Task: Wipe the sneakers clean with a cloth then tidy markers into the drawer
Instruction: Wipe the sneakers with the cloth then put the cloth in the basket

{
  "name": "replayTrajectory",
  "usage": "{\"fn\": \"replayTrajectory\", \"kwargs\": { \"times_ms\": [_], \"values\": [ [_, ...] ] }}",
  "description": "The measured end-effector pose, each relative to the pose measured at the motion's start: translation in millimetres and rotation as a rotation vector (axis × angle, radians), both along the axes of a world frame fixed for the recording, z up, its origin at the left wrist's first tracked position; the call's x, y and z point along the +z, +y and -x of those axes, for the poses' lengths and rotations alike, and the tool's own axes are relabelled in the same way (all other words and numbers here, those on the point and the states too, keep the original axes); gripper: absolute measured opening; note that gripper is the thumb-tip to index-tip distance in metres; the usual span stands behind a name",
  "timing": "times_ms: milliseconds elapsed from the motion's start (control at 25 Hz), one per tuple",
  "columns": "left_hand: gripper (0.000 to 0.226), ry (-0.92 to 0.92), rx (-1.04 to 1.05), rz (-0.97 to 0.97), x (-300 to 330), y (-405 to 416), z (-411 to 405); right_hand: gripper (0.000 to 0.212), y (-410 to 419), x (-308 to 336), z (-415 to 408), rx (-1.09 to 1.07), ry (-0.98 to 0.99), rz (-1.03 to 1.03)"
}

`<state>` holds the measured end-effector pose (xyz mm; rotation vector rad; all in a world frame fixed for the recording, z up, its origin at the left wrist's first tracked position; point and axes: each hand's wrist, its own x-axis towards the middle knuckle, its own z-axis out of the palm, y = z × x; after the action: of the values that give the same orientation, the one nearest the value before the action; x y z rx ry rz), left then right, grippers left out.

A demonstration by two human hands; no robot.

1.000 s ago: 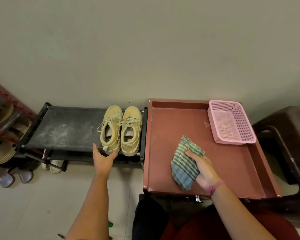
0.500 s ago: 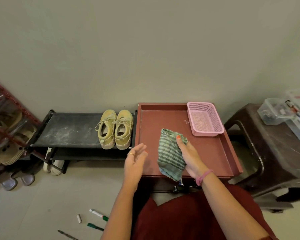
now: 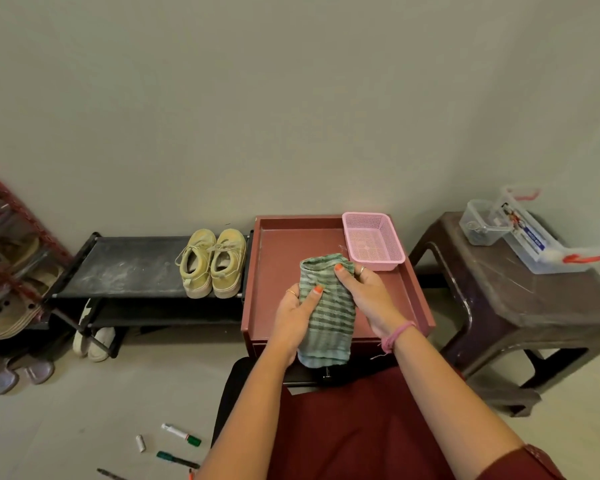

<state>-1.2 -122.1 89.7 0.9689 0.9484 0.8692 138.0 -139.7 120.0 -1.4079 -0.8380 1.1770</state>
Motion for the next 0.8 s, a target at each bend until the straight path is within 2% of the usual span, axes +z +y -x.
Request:
{"fn": "replayTrajectory", "kwargs": {
  "times_ms": [120, 200, 320, 400, 520, 640, 720, 800],
  "values": [
    [0.033, 0.005, -0.003, -0.015, 5.4, -6.2, -13.9, 0.03, -0.9, 6.1, -0.4, -0.083, -0.044, -0.041],
    [0.033, -0.035, 0.024, -0.001, 9.6, -9.7, -24.8, 0.036, 0.4, 8.2, -5.8, -0.092, 0.042, -0.018],
    [0.028, -0.117, 0.077, 0.053, 14.5, -8.9, -38.3, 0.034, -4.3, 12.5, -22.0, 0.063, 0.235, 0.02],
    [0.029, -0.132, 0.086, 0.082, 15.8, -4.4, -45.3, 0.044, -6.4, 9.8, -33.2, 0.11, 0.24, 0.011],
    [0.035, -0.1, 0.041, 0.137, 17.6, 2.2, -58.4, 0.058, -3.3, 3.8, -48.0, 0.026, 0.278, -0.091],
    [0.045, -0.011, -0.108, 0.197, 16.6, 4.9, -68.3, 0.042, 5.8, 2.9, -60.2, -0.067, 0.267, -0.175],
    [0.046, 0.036, -0.269, 0.171, 8.3, 3.2, -73.7, 0.03, 13.8, 0.0, -68.6, -0.141, 0.193, -0.153],
    [0.04, 0.022, -0.335, 0.185, -4.3, -1.1, -80.5, 0.025, 22.1, -6.9, -80.6, -0.224, 0.141, -0.093]
  ]
}}
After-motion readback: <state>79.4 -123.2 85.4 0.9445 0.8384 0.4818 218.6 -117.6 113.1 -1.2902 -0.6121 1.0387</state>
